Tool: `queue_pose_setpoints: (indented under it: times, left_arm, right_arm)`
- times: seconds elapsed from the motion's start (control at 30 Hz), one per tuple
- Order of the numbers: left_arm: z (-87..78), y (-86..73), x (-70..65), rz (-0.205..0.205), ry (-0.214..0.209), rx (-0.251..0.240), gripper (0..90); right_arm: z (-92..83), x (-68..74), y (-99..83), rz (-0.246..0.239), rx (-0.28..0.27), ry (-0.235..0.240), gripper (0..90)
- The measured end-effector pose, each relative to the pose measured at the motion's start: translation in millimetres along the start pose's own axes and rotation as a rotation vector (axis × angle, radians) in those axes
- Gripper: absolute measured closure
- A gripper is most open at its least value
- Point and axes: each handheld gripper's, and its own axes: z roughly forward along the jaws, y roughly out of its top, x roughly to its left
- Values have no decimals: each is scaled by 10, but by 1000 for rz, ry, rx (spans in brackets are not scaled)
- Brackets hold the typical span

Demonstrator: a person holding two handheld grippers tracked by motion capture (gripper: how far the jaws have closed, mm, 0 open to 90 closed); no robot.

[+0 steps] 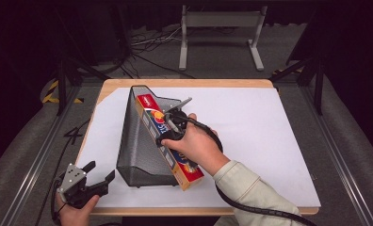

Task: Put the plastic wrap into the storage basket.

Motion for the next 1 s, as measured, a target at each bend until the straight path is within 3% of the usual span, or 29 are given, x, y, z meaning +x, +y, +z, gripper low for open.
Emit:
queue_pose_setpoints:
  times: [0.6, 0.87, 1.0]
  left_arm:
    - [21, 8, 4, -6, -13, 1, 208]
    - [29, 7, 11, -6, -17, 4, 207]
    - [34, 9, 9, -5, -21, 3, 207]
  right_arm:
    - [219, 2, 113, 53, 139, -59, 398]
    - [270, -25, 178, 60, 153, -70, 397]
    - [329, -37, 199, 40, 176, -56, 379]
